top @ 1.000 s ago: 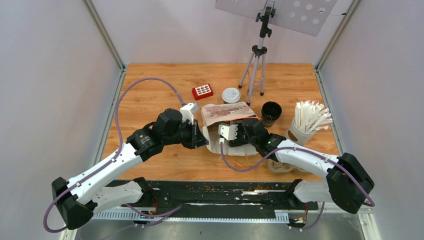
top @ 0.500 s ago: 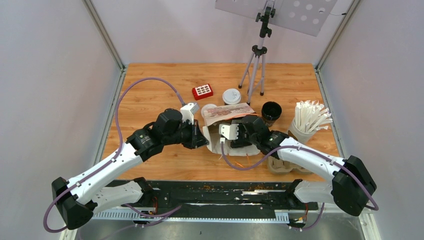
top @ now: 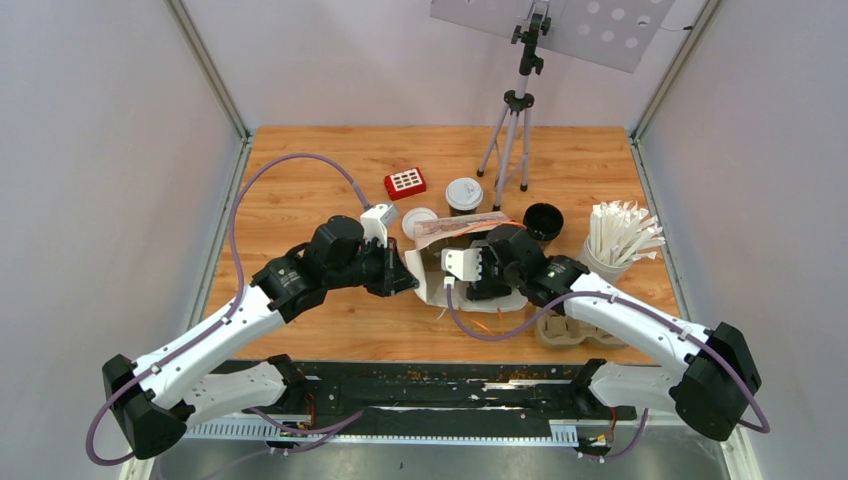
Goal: Pack the takeout coffee
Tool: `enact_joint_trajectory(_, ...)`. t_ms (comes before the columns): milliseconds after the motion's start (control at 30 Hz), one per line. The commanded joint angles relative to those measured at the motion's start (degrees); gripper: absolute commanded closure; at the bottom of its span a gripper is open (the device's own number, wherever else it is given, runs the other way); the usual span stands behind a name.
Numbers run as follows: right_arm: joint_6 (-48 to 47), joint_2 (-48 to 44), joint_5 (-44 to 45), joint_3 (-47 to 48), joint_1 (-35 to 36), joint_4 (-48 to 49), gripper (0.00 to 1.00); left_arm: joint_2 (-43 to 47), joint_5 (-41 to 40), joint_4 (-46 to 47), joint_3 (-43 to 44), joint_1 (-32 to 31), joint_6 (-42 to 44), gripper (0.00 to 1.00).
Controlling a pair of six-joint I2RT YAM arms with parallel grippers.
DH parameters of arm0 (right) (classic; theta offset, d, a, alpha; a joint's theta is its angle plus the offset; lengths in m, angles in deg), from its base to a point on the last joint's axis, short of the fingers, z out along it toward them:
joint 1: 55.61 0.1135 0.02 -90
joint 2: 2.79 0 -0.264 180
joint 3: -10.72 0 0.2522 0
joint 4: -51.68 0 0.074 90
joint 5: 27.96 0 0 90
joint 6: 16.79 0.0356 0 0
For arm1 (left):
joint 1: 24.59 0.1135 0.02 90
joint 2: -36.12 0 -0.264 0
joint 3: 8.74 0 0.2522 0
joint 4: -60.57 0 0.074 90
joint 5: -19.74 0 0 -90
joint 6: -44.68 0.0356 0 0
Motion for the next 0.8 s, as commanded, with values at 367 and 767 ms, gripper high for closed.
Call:
enact_joint_trajectory(367, 4.3, -3.4, -3.0, 4.5, 0.8, -7.7, 0.11, -0.6, 1.9, 1.5, 3.1, -0.3, 0.4, 1.00)
enact_joint_trajectory(767, 6.5, -6.4, -3.1, 4.0, 1.0, -8.7, 0.16, -0.2, 2.5, 1.3, 2.9, -0.2, 0.6, 1.00)
